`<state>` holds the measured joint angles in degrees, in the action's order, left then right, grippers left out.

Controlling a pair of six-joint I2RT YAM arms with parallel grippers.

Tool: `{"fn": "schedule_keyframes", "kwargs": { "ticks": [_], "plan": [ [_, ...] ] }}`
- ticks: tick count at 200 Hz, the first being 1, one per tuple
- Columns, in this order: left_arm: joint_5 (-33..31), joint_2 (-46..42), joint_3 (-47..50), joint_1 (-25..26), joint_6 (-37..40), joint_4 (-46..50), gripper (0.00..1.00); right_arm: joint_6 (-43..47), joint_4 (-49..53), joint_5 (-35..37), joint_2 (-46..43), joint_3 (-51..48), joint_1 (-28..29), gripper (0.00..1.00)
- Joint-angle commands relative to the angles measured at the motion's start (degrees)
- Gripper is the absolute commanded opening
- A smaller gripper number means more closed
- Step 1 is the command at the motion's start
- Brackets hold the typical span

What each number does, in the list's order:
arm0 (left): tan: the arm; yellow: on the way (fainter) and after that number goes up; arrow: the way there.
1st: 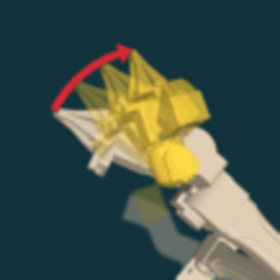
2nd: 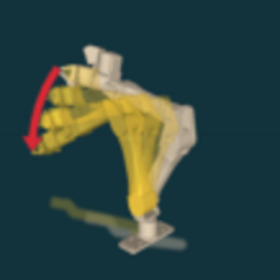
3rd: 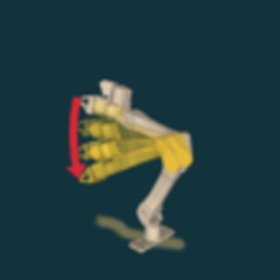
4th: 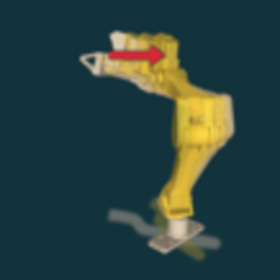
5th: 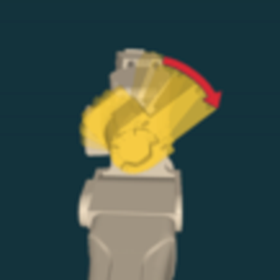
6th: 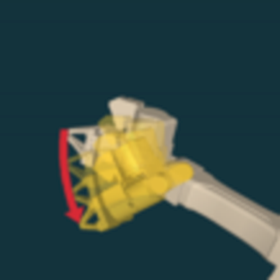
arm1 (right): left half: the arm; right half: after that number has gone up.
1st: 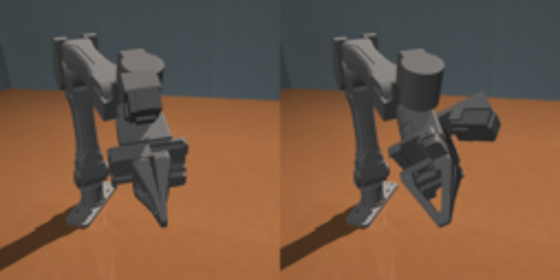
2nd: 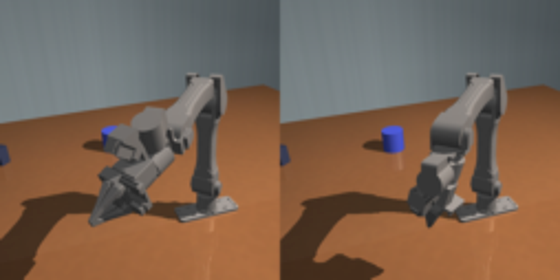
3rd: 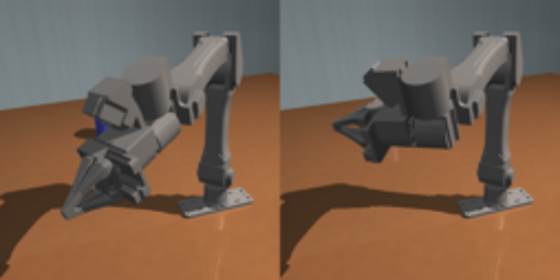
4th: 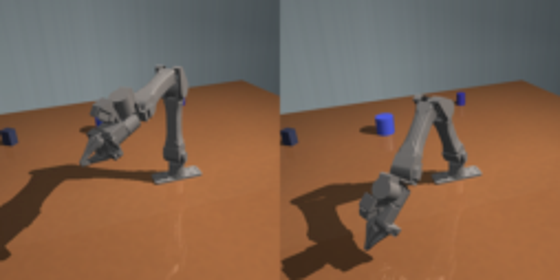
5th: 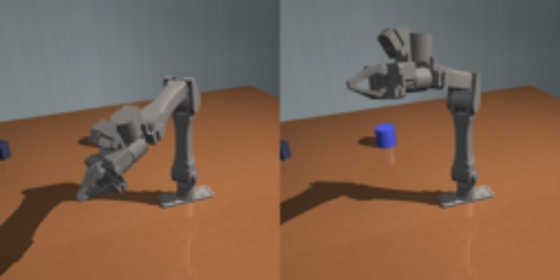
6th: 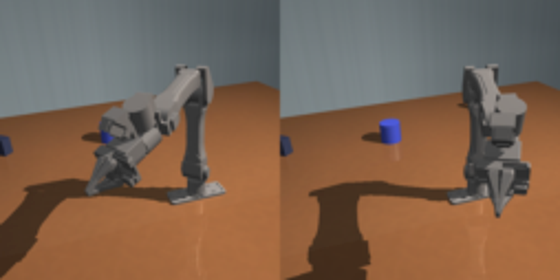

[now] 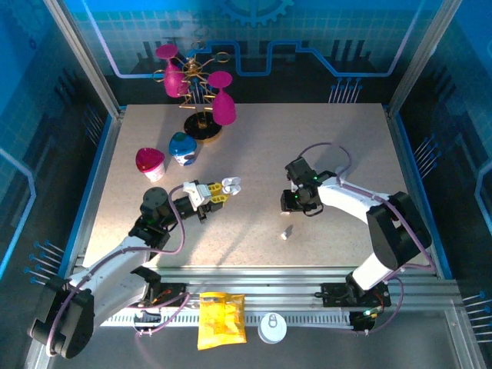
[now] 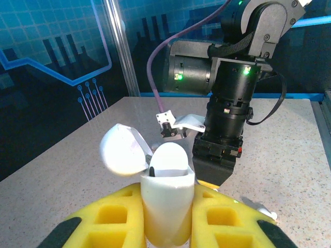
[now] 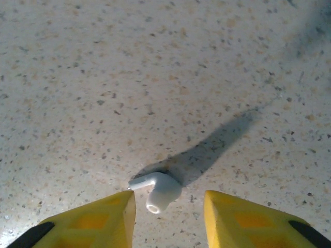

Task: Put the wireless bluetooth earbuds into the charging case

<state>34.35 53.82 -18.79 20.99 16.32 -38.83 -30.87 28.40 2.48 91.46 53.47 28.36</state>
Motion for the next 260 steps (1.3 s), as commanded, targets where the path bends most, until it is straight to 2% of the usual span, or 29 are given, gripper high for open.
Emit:
{"fn": "schedule_keyframes", "kwargs": {
  "ticks": [1,47,122,193,260],
  "plan": [
    [1.77,-0.74,-0.59,0.19,-1.22,-0.41,0.02,-4.42,-2.84,-3.60,0.76,-1.90,-1.93,0.38],
    [1.82,-0.22,-0.51,0.35,-1.43,-0.80,0.03,-5.94,-5.75,-8.31,3.16,-2.76,-2.52,0.38],
    [1.86,0.41,-1.02,0.45,-1.21,-0.71,0.02,-5.95,-6.78,-10.26,5.70,-2.73,-2.52,0.28],
    [1.86,0.76,-1.04,0.42,-1.28,-0.94,0.02,-5.95,-6.09,-9.21,4.14,-2.76,-2.52,0.22],
    [1.58,3.15,-1.17,1.31,-1.80,-1.57,0.02,-4.57,0.35,-3.30,-3.82,-1.34,-1.41,0.22]
  ]
}}
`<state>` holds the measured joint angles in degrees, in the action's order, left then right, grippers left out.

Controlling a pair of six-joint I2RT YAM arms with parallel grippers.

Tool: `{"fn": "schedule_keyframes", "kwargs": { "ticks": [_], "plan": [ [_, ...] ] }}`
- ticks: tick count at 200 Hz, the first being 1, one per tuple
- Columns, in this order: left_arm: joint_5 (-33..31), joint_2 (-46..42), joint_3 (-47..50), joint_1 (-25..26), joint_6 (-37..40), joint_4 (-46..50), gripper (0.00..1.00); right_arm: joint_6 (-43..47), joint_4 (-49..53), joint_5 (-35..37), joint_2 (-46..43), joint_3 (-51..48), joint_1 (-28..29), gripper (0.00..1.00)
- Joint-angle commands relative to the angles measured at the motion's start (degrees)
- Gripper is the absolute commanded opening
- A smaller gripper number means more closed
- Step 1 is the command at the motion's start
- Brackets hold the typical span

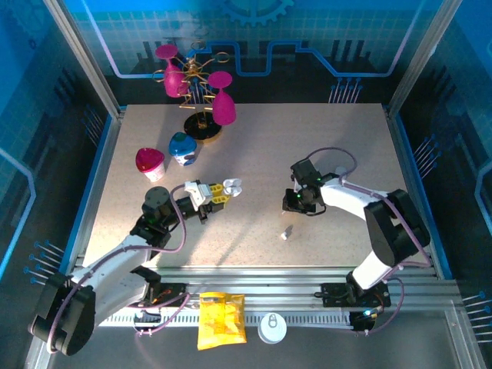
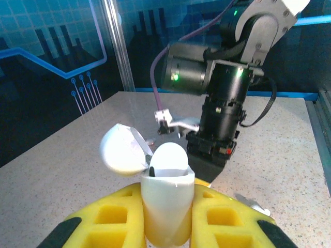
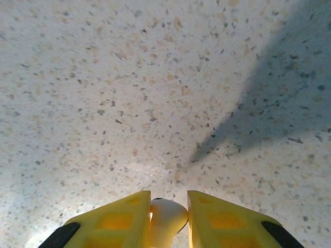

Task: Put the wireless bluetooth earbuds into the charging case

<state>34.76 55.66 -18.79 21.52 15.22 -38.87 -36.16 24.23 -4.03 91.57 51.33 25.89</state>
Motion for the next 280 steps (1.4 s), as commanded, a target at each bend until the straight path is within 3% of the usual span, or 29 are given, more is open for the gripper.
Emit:
{"fn": "schedule_keyframes", "kwargs": {
  "ticks": [1,147,280],
  "plan": [
    [1.09,1.44,-1.17,0.79,-0.76,-1.63,0.03,0.82,4.69,3.31,-4.07,0.88,1.12,0.22],
    [-7.17,20.61,-4.96,7.54,-9.31,-14.86,0.01,2.45,17.95,12.12,-11.94,17.42,12.26,0.23],
    [-6.29,22.48,-6.17,8.30,-12.31,-15.62,0.01,4.15,16.64,11.77,-5.51,26.68,17.21,0.22]
  ]
}}
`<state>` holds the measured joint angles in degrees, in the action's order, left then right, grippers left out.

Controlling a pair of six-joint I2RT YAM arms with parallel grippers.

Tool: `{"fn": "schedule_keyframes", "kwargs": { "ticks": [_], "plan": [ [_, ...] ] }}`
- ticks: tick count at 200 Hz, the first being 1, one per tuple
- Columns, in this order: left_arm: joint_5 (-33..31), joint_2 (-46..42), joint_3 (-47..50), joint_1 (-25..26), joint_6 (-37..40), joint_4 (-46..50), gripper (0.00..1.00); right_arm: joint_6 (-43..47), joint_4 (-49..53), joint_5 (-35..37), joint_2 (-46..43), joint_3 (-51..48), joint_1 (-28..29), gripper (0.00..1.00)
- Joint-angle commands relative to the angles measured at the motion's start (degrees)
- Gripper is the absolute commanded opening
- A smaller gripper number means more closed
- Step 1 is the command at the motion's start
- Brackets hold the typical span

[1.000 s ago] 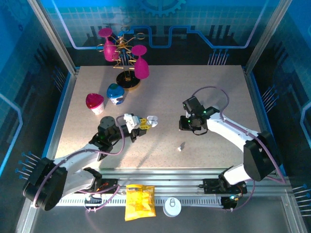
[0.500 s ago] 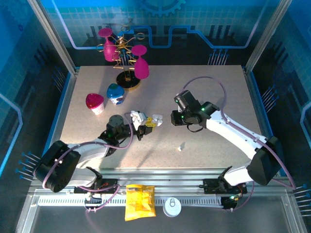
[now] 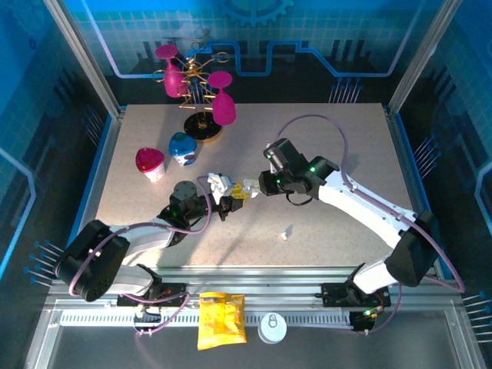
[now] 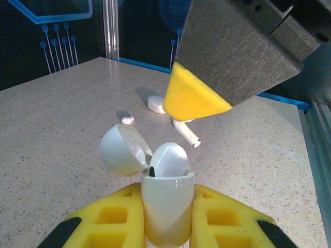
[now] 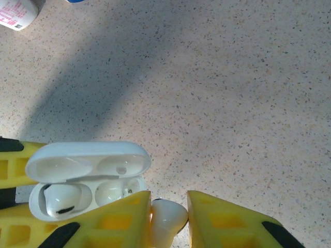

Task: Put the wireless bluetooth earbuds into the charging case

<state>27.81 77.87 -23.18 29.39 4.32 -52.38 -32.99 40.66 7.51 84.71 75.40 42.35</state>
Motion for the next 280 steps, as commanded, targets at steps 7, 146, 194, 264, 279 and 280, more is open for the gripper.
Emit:
{"fn": "schedule_keyframes", "kwargs": {
  "ticks": [7,146,194,264,279,280],
  "plan": [
    [0.74,0.19,-1.82,0.47,-1.48,-2.11,0.01,1.03,0.12,0.27,1.66,2.76,0.84,0.22],
    [-0.94,-0.61,-2.71,0.46,-5.40,-1.18,0.02,1.50,-1.64,-1.85,3.71,2.23,1.00,0.22],
    [-1.75,0.43,-4.02,0.49,-7.77,-1.51,0.01,2.95,-1.99,-3.94,3.41,1.90,1.67,0.23],
    [-1.48,1.27,-3.56,0.43,-8.84,-4.47,0.01,2.71,-2.56,-3.04,-0.20,1.79,1.99,0.37],
    [-1.58,1.16,-3.20,0.50,-8.79,-5.17,0.01,2.65,-2.86,-2.39,-1.90,1.54,2.03,0.44],
    [-1.60,1.15,-3.20,0.50,-8.75,-5.22,0.01,2.62,-2.91,-2.31,-2.04,1.48,2.03,0.45]
  ]
}}
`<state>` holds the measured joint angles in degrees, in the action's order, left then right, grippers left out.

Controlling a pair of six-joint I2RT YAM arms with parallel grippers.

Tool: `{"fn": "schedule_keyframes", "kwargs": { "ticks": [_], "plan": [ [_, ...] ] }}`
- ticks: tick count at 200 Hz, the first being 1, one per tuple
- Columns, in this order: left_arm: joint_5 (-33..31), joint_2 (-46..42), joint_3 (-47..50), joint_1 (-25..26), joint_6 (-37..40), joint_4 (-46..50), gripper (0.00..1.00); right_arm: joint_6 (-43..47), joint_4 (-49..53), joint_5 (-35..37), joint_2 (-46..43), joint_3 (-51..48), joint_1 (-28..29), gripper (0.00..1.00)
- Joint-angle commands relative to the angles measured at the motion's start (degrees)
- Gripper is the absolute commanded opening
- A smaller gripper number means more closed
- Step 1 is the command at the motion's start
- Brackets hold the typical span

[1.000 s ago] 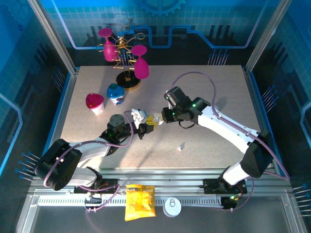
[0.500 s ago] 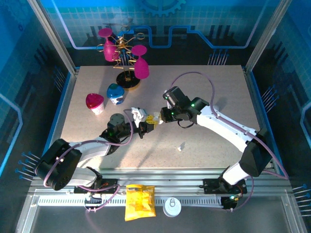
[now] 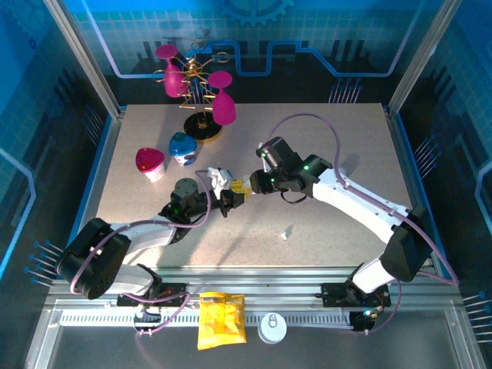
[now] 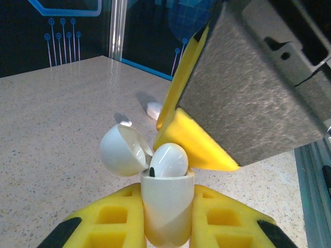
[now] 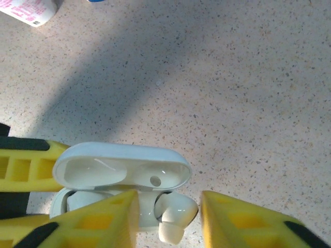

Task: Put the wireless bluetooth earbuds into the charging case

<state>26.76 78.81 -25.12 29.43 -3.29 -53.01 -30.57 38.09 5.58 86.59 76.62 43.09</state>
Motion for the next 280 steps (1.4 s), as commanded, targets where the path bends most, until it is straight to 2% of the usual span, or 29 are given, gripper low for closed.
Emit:
{"fn": "schedule_keyframes", "kwargs": {
  "ticks": [1,21,86,136,214,280],
  "plan": [
    [-0.56,0.17,-1.20,0.45,-1.12,-4.57,0.01,0.22,-0.36,-0.35,-4.08,0.27,1.29,0.45],
    [-0.44,0.12,-0.89,0.43,-1.14,-5.29,0.01,0.11,-1.38,0.86,-7.15,-0.97,1.12,0.51],
    [3.87,1.72,0.20,0.40,-2.64,-14.02,0.01,-3.52,-4.40,1.44,-17.08,-8.85,-2.91,0.51],
    [8.79,5.10,1.21,0.32,-5.94,-27.09,0.00,-6.00,-5.40,-5.77,-20.04,-13.55,-10.22,0.47],
    [10.17,3.46,1.21,0.29,-5.45,-27.23,0.00,-2.86,-6.92,-13.41,-18.06,-13.24,-11.46,0.44],
    [9.19,3.72,0.20,0.32,-5.76,-26.10,0.00,-1.78,-7.02,-15.16,-18.56,-13.87,-10.37,0.43]
  ]
}}
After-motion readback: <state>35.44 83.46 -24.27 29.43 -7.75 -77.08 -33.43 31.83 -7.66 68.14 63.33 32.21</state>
